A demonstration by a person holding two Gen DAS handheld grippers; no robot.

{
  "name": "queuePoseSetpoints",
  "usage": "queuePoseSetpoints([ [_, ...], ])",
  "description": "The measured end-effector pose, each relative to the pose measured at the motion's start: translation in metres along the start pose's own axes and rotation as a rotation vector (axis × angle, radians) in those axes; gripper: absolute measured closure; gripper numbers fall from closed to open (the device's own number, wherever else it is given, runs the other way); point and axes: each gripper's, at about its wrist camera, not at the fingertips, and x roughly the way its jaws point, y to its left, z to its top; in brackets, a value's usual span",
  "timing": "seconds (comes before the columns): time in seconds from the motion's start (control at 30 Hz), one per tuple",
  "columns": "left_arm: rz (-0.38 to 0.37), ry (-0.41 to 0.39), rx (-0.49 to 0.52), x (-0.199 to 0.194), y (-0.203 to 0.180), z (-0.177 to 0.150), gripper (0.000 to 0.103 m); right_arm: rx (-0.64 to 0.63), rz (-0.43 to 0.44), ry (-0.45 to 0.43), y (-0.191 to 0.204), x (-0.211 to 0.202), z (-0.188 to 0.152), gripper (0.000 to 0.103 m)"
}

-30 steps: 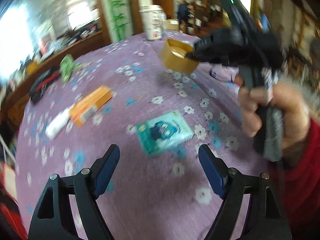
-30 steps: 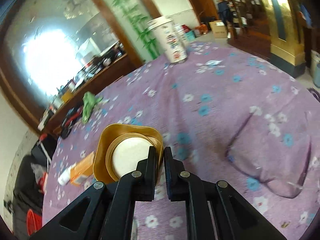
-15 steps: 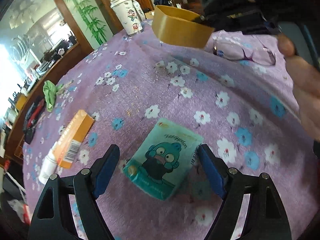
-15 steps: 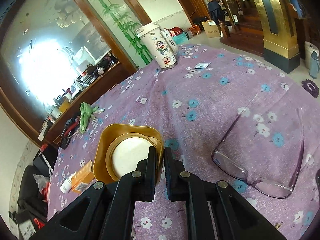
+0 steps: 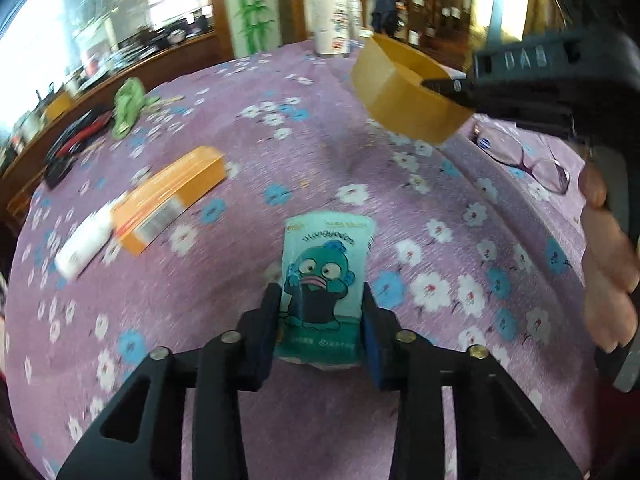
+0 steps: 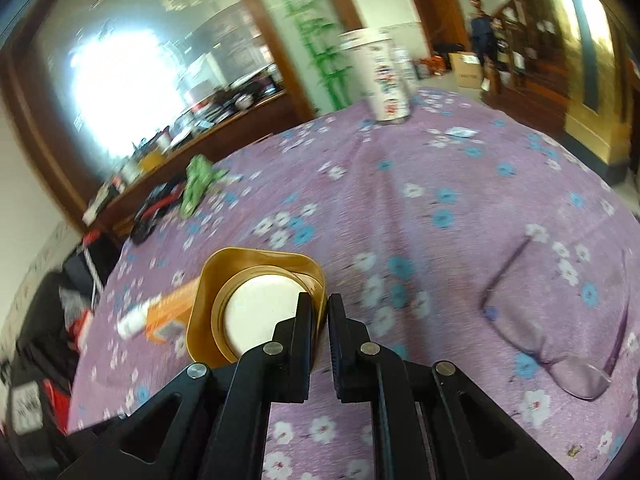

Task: Collect trash
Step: 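Grasp the teal tissue pack with the left tool while the right tool holds the yellow container, then lift the tissue pack and yellow container off the table in both tools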

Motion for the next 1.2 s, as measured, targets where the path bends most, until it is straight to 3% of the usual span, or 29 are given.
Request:
queuePoseSetpoints([
  [0.3,0.068,-0.095,-0.223,-0.062,0.059,-0.033,0.071,-0.209,0.043,0.004,0.048,0.0,-0.021,0.095],
  [0.57,0.174,-0.163,-0.276,-0.114,0.093,-0.066,0.071,-0.28,0.044,0.043,0.08,-0.003,-0.035,0.095],
  [0.8,0.212,-0.189,-0.323,-0.142,0.112,-0.095,0.071,-0.346,0.122,0.117,0.123,-0.035,-0.073,0.095],
  [1.1,0.267,-0.23,-0.337,-0.175,0.117,-0.133,0.07,-0.398,0.19,0.116,0.16,-0.072,-0.123,0.094],
  [1.2,0.282,-0.247,-0.347,-0.185,0.118,-0.143,0.07,-0.423,0.177,0.109,0.171,-0.078,-0.134,0.095],
])
